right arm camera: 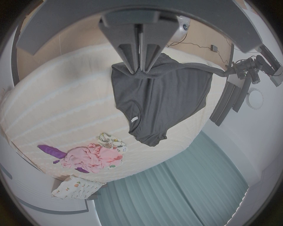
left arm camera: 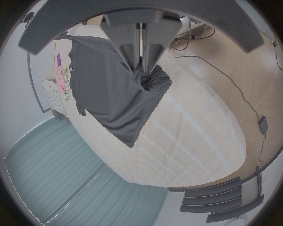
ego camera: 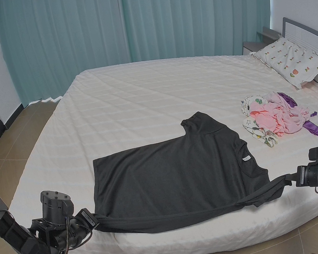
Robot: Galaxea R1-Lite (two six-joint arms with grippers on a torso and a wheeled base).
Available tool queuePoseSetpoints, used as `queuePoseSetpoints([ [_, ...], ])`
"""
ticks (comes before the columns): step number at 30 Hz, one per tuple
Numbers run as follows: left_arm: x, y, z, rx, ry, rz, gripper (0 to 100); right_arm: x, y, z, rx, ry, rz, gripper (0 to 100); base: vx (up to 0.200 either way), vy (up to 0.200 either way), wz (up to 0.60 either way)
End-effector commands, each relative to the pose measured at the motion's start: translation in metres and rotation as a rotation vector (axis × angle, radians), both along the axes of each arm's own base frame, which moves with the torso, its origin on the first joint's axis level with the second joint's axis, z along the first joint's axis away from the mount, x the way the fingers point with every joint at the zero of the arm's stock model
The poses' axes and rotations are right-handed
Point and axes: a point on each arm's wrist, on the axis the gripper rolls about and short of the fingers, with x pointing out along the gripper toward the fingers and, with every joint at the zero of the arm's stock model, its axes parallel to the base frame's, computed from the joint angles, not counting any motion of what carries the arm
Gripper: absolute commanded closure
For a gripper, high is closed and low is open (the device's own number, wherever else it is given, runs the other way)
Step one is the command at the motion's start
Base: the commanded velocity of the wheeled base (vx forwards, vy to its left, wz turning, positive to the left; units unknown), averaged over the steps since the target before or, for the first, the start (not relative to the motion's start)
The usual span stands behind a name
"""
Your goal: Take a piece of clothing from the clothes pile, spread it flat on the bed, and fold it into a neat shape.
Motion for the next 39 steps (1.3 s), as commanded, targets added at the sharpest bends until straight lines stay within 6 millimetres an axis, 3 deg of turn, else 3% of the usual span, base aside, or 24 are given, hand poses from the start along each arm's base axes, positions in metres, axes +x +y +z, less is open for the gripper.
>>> queuePoseSetpoints([
  [1,0.007,0.001,0.005,-0.009,-0.029,0.019,100,0.017,0.0,0.001,0.0,-0.008,0.0,100,0.0,0.0,0.0],
  [14,0.002,0.001,0.006,0.021,-0.027,0.038,100,0.032,0.002,0.006,0.0,-0.032,0.009,100,0.0,0.0,0.0],
  [22,0.017,0.004,0.008,0.012,-0.039,0.069,100,0.044,0.004,0.011,-0.001,-0.058,0.018,100,0.0,0.0,0.0],
  [32,0.043,0.0,-0.011,0.022,-0.002,0.082,100,0.073,0.005,-0.001,0.05,-0.014,-0.02,100,0.0,0.0,0.0],
  [39,0.062,-0.002,-0.013,0.016,-0.023,0.096,100,0.093,0.007,-0.009,0.065,0.0,-0.023,100,0.0,0.0,0.0],
])
